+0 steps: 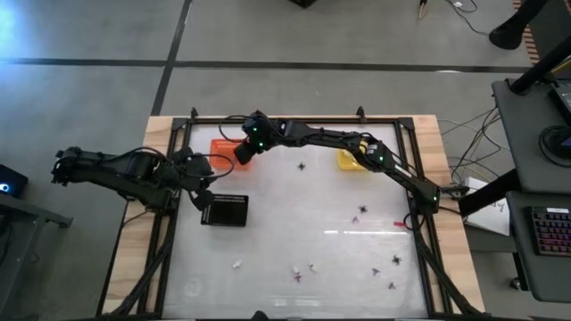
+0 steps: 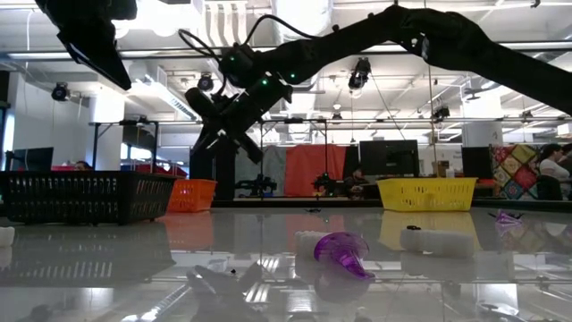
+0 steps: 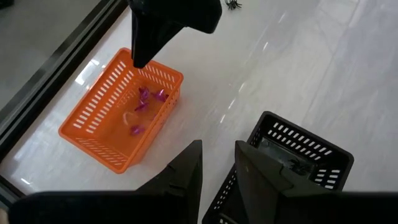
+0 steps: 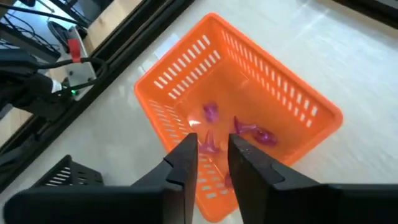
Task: Sort Halloween decoration
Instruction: Put the white skeleton toy into the yellow bin
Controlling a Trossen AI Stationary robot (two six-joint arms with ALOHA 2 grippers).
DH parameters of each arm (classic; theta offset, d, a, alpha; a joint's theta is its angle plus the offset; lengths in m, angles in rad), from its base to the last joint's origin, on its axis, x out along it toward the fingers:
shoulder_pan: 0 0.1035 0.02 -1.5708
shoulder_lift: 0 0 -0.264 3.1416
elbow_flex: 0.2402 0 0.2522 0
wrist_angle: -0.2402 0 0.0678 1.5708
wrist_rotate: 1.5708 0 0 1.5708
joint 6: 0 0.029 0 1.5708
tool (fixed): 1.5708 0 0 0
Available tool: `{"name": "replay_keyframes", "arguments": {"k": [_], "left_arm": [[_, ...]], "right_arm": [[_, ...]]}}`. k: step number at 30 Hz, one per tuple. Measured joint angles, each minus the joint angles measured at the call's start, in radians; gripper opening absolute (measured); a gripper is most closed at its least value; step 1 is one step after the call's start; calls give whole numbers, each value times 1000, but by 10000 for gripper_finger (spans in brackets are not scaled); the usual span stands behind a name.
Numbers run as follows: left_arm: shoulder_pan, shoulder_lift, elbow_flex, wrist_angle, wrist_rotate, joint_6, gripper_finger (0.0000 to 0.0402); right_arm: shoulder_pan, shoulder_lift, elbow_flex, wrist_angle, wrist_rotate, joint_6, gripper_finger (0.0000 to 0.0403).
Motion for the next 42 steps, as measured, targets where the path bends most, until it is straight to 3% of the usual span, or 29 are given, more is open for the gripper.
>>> {"name": "replay_keyframes", "arguments": {"k": [4,16,29,37,42], "left_arm": [[0,0,0,0,0,0,78],[0,0,0,0,7,0,78],[-7,17,0,-1,235,5,77],[-35,70,0,-2,267,50,77],[-35,99,0,-2,266,91,77]], "right_arm": [[-13,-7,0,-81,-1,-1,95],[-19,-139,-1,-578,3,-148,103],[145,-238,2,-1066,6,-211,105],[307,-238,-4,-1097,3,-144,98],[395,-238,-5,-1083,3,-10,100]]}}
